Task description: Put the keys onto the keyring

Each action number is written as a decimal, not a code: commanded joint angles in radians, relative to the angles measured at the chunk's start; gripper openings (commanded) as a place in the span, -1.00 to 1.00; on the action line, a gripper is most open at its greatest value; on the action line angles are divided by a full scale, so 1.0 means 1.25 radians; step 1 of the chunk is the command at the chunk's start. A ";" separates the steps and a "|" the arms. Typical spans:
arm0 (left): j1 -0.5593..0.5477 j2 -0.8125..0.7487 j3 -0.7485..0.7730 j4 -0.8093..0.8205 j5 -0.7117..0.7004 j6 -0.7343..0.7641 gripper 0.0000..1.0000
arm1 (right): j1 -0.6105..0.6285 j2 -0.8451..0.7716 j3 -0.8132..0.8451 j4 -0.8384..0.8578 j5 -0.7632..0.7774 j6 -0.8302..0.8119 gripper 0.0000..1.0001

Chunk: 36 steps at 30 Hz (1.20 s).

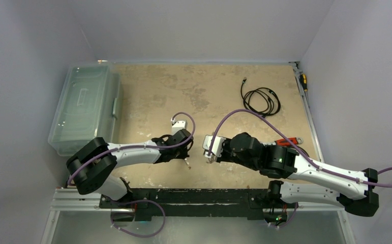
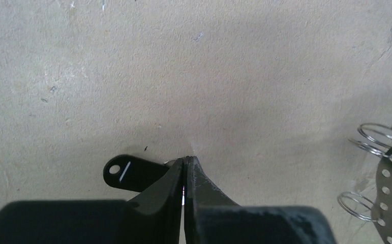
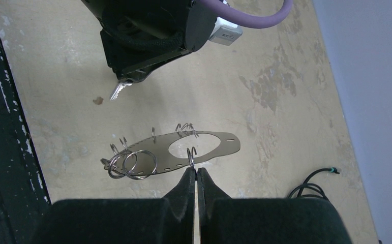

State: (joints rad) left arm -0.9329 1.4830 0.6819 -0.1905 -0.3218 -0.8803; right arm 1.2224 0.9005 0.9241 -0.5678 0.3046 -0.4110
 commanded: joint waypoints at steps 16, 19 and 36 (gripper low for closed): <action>-0.017 -0.310 -0.081 0.069 0.184 0.208 -1.00 | 0.003 -0.077 -0.021 0.090 0.002 0.006 -1.00; -0.017 -0.354 -0.072 0.029 0.166 0.210 -1.00 | 0.003 -0.085 -0.028 0.095 0.004 0.007 -1.00; -0.017 -0.149 -0.019 -0.087 -0.070 0.139 0.50 | 0.003 -0.074 -0.047 0.106 0.009 0.023 -1.00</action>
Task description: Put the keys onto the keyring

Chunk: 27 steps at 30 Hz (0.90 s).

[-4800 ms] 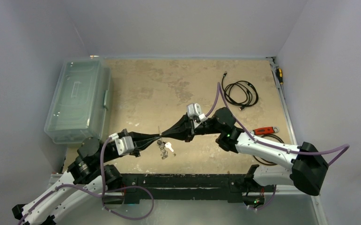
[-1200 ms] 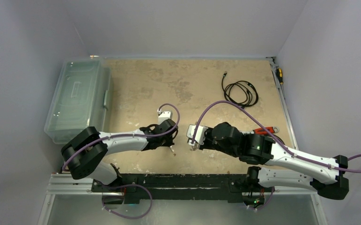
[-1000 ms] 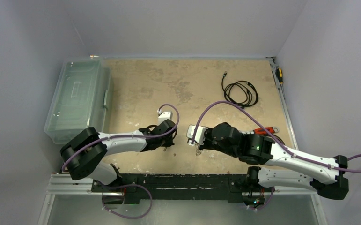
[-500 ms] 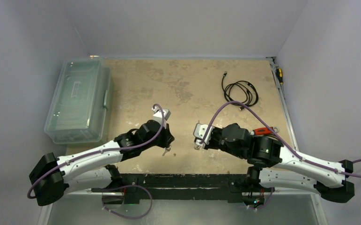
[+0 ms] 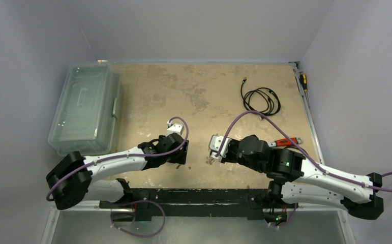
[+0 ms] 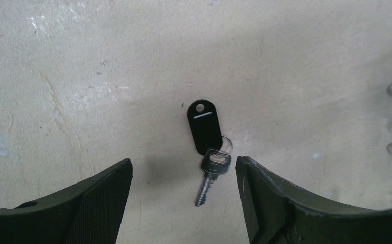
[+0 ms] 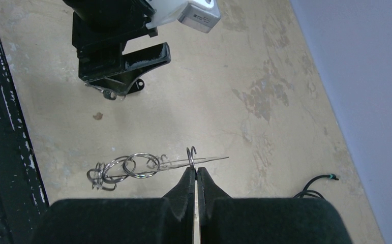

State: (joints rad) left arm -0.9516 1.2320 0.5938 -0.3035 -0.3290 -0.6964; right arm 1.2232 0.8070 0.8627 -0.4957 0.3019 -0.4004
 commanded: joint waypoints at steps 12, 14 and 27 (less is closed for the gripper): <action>-0.001 0.126 0.075 0.048 -0.082 -0.002 0.30 | 0.002 -0.004 -0.007 0.050 0.001 0.019 -1.00; -0.002 0.135 0.080 0.052 -0.079 -0.007 0.30 | 0.002 -0.003 -0.008 0.049 0.001 0.019 -1.00; -0.005 0.208 0.106 0.036 -0.085 -0.072 -0.12 | 0.002 -0.028 -0.014 0.048 0.015 0.021 -1.00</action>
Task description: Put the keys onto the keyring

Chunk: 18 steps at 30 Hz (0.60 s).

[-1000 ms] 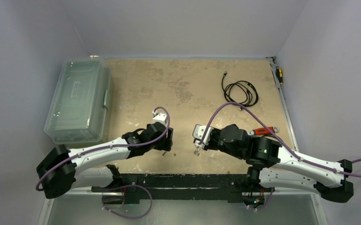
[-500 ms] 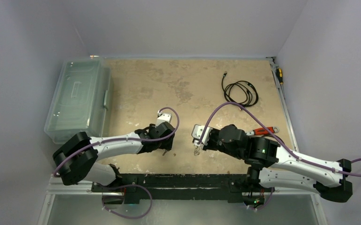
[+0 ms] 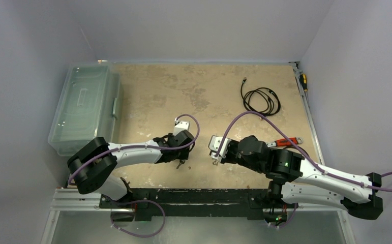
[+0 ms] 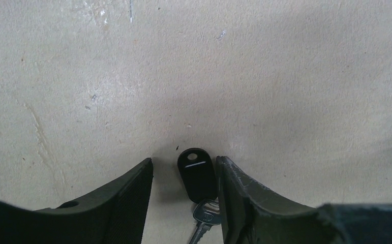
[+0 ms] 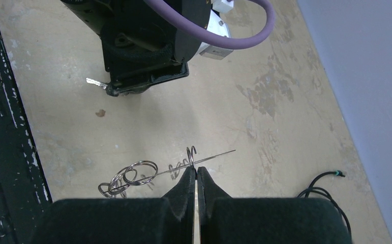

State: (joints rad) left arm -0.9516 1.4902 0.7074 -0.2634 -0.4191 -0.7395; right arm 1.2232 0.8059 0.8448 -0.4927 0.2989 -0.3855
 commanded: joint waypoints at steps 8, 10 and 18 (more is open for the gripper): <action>-0.005 -0.009 0.003 0.037 0.019 -0.042 -0.70 | 0.002 -0.030 -0.002 0.045 0.023 0.008 -1.00; -0.006 -0.035 0.000 0.049 0.032 -0.029 -0.72 | 0.002 -0.031 -0.001 0.046 0.025 0.008 -1.00; -0.006 -0.227 -0.002 0.119 0.149 0.046 -0.82 | 0.002 -0.034 -0.003 0.047 0.028 0.009 -1.00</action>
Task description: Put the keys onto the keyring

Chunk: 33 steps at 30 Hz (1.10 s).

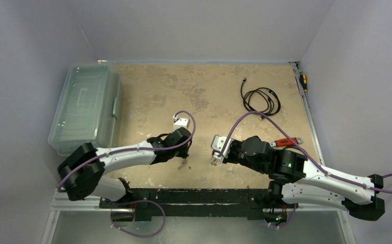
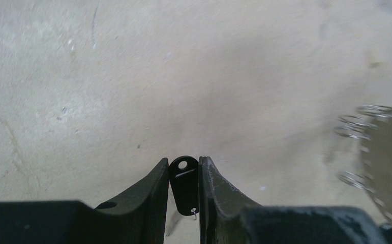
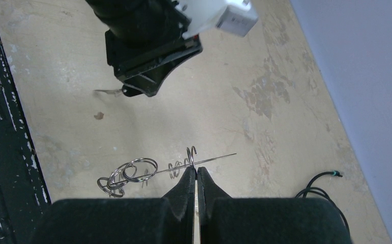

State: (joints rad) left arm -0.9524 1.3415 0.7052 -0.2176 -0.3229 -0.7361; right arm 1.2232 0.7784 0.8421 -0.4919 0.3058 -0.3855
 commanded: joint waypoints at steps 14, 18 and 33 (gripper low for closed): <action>-0.005 -0.162 -0.132 0.151 0.039 0.040 -0.87 | 0.002 -0.007 -0.001 0.045 0.027 0.010 -1.00; -0.006 -0.120 -0.159 0.162 0.045 0.026 -0.87 | 0.002 -0.007 -0.002 0.046 0.026 0.011 -1.00; -0.005 -0.068 -0.166 0.162 0.012 0.032 -0.35 | 0.002 0.001 -0.002 0.046 0.024 0.012 -1.00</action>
State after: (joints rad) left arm -0.9562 1.2377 0.4953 -0.0578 -0.2680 -0.6952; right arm 1.2232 0.7788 0.8421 -0.4919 0.3233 -0.3843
